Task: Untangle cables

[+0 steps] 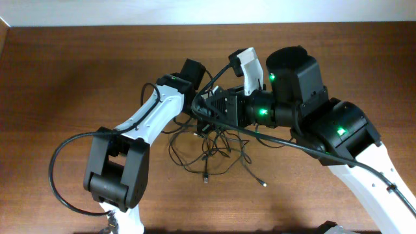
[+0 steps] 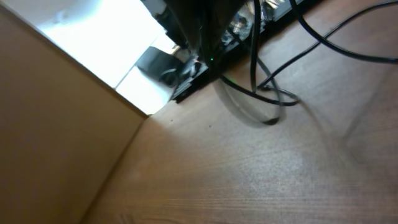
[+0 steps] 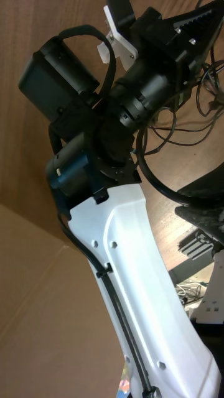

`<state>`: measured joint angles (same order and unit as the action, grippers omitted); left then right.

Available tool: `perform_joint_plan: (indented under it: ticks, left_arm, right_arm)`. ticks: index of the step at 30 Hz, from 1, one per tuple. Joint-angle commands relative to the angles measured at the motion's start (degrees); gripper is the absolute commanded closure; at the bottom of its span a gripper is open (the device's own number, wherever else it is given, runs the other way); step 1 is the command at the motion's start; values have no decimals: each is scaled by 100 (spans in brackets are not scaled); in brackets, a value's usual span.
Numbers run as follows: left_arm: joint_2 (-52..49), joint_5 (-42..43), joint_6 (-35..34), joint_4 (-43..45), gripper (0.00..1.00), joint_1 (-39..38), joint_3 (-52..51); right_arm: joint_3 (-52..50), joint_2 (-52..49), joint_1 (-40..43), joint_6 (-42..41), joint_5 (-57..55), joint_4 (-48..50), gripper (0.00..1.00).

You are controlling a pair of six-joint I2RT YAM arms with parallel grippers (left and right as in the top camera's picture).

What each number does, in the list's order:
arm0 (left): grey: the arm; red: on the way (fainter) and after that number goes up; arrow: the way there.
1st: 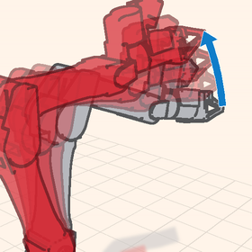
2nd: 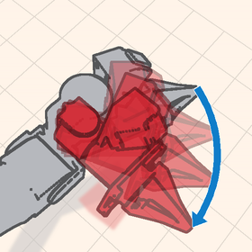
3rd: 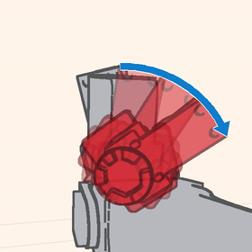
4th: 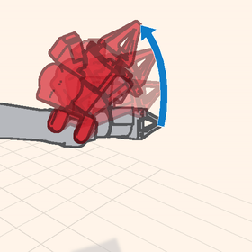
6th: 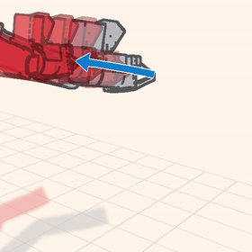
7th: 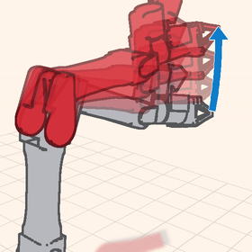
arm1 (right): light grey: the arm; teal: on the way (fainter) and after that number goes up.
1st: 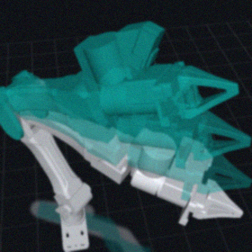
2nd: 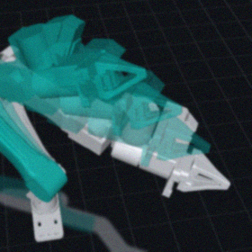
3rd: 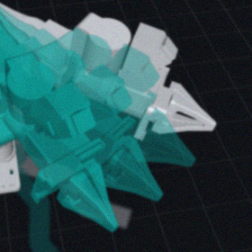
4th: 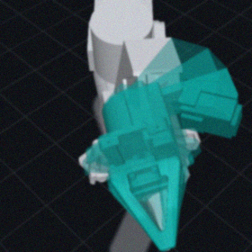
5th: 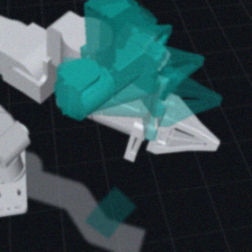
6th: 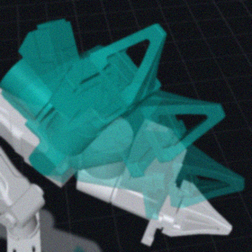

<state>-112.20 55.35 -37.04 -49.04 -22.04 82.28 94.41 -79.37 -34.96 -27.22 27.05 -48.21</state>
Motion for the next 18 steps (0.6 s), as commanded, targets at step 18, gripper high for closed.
perform_joint_plan:
  ticks: [18]
  left_arm:
    - [-302,-5200,586,-299,100,168,26]
  right_arm:
    - [1228,328,22,573,-1213,-719,96]
